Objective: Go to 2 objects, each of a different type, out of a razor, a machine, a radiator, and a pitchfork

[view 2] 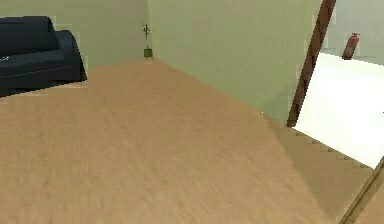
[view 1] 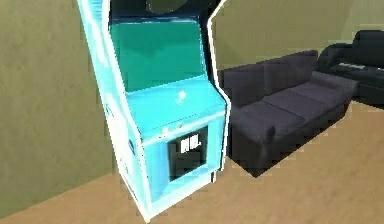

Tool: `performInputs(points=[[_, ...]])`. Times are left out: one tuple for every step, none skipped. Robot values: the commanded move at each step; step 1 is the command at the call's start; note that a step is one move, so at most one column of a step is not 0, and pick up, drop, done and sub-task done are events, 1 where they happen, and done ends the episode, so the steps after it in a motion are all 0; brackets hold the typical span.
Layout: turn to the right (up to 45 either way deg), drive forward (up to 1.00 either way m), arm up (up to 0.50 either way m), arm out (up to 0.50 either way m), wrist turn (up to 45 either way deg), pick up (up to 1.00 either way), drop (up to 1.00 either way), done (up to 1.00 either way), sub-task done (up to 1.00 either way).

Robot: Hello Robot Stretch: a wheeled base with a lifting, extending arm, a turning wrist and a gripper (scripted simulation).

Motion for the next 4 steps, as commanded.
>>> performInputs(points=[[0.0, 0.0, 0.0, 0.0, 0.0, 0.0, 0.0, 0.0, 1.0], [-45.0, 0.0, 0.0, 0.0, 0.0, 0.0, 0.0, 0.0, 0.0], [-45.0, 0.0, 0.0, 0.0, 0.0, 0.0, 0.0, 0.0, 0.0], [-45.0, 0.0, 0.0, 0.0, 0.0, 0.0, 0.0, 0.0, 0.0]])
